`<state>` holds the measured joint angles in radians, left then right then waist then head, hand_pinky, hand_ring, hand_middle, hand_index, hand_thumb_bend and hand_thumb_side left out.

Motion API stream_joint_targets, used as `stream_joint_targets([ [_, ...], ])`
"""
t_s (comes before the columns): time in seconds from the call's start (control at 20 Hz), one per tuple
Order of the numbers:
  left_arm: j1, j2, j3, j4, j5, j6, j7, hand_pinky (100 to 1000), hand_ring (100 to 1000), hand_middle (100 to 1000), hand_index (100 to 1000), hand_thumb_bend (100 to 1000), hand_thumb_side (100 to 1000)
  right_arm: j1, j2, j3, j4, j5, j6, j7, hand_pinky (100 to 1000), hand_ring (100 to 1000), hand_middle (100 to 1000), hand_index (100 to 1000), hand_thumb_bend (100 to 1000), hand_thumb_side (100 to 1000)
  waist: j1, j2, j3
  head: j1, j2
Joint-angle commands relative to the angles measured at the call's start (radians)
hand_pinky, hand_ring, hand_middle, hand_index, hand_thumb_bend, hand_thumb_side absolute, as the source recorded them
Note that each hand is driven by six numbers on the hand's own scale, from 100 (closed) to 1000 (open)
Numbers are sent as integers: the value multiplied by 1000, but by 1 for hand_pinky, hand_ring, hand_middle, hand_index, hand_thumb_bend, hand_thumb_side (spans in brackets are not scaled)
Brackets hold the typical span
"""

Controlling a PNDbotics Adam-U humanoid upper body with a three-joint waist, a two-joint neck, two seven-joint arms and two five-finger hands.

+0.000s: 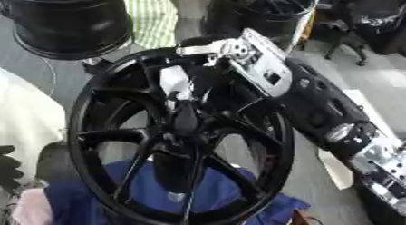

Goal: Pull the pin out of the wheel hub.

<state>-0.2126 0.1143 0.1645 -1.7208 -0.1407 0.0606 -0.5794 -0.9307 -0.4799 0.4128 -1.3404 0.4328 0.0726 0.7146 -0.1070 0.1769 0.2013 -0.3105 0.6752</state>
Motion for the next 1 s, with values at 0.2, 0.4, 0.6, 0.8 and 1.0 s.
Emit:
stream_joint_targets([
  [0.2, -16, 2, -2, -22, -1, -3, -4, 562, 601, 583, 796, 100, 677, -22, -30, -23, -29, -16, 8, -55, 641, 695, 523, 635, 108, 238, 6, -13, 3, -3, -9],
  [0.4, -15, 1, -4, -22, -1, -1, -6, 562, 602, 583, 796, 100, 677, -36, -50, -32, -62, -19, 17, -81, 626, 677, 497, 610, 108, 245, 4, -18, 4, -6, -5],
  [0.6, -9, 3, -3, -23, -3, 2, -7, 562, 602, 583, 796, 100, 678, -48, -96, -50, -116, -44, 33, -92, 614, 666, 490, 602, 113, 254, 0, -28, -1, -5, 4],
  [0.8, 1, 7, 0, -22, -6, 7, -4, 562, 603, 583, 796, 100, 679, -48, -170, -86, -189, -90, 58, -121, 587, 646, 484, 595, 122, 254, -5, -40, -18, 9, 12],
  [1.0, 16, 16, 11, -21, -11, 10, 4, 562, 603, 584, 796, 100, 680, 2, -291, -153, -277, -152, 84, -175, 584, 642, 484, 596, 141, 250, -10, -53, -49, 42, 18],
])
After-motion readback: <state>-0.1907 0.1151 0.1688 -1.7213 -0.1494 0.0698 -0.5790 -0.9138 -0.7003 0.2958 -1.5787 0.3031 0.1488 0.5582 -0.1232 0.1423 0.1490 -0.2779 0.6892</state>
